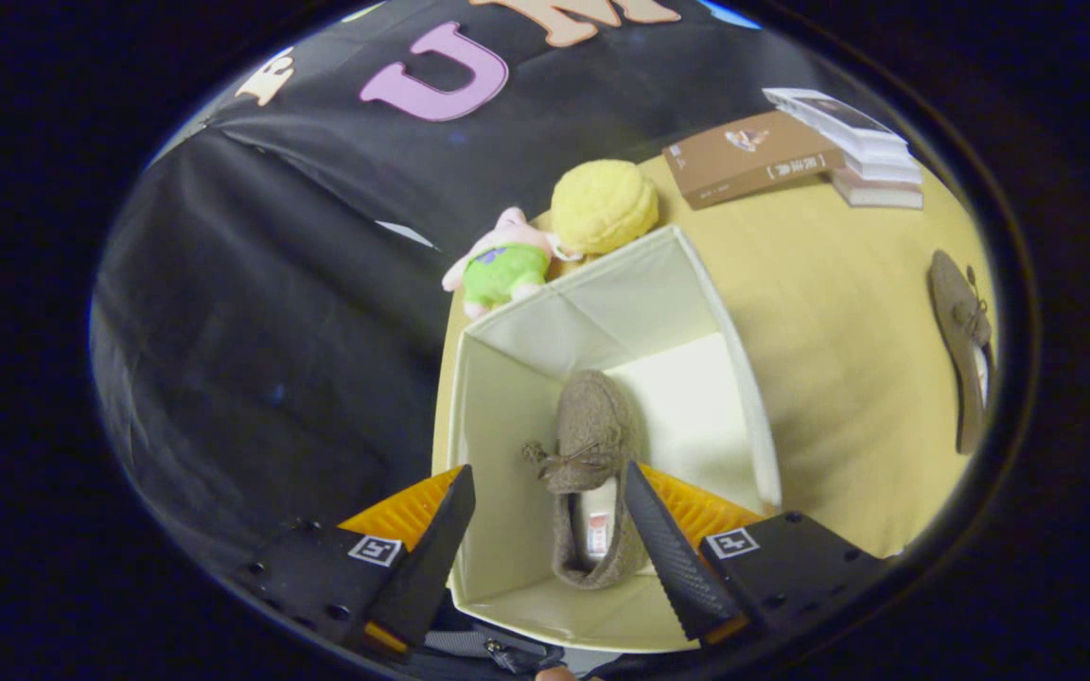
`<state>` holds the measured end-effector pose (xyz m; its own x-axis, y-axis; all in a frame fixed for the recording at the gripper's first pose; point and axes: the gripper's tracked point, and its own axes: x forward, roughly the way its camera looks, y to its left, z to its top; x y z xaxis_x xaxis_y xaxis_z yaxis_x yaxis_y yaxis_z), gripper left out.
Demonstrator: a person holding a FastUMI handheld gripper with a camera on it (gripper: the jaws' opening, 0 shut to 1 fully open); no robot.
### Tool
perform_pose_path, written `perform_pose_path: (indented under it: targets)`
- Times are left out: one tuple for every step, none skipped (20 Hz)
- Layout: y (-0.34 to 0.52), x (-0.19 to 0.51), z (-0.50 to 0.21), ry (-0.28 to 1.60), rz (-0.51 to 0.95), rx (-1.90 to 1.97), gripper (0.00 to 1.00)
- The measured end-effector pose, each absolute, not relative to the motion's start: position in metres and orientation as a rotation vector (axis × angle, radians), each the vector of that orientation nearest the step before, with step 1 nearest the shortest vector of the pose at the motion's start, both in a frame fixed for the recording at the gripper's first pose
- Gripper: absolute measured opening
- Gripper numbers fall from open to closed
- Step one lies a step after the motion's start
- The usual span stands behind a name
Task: Open the storage box then place both shoes into the box .Put the left shoe in first, then the right shoe, with the right side of both shoes facing outward in a uniform manner.
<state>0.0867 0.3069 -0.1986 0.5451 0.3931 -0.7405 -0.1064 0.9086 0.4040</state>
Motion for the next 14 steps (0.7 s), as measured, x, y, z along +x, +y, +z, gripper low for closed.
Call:
perform_pose_path:
  targets:
    - [0.304,0.086,-0.188,0.938,0.306,0.336,1.00]
    - [0.297,0.087,-0.179,0.925,0.305,0.332,1.00]
    - [0.289,0.088,-0.170,0.907,0.299,0.323,1.00]
    - [0.279,0.091,-0.162,0.888,0.293,0.311,1.00]
    - [0.266,0.091,-0.156,0.871,0.281,0.301,1.00]
    - [0.254,0.093,-0.151,0.858,0.267,0.295,1.00]
    - [0.238,0.097,-0.146,0.843,0.248,0.287,1.00]
    - [0.221,0.098,-0.143,0.832,0.223,0.273,1.00]
    - [0.201,0.100,-0.141,0.824,0.194,0.255,1.00]
    - [0.180,0.103,-0.140,0.816,0.164,0.235,1.00]
    - [0.158,0.107,-0.139,0.809,0.127,0.217,1.00]
    - [0.137,0.109,-0.139,0.803,0.088,0.206,1.00]
    - [0.115,0.112,-0.137,0.801,0.055,0.197,1.00]
    - [0.095,0.113,-0.137,0.803,0.021,0.186,1.00]
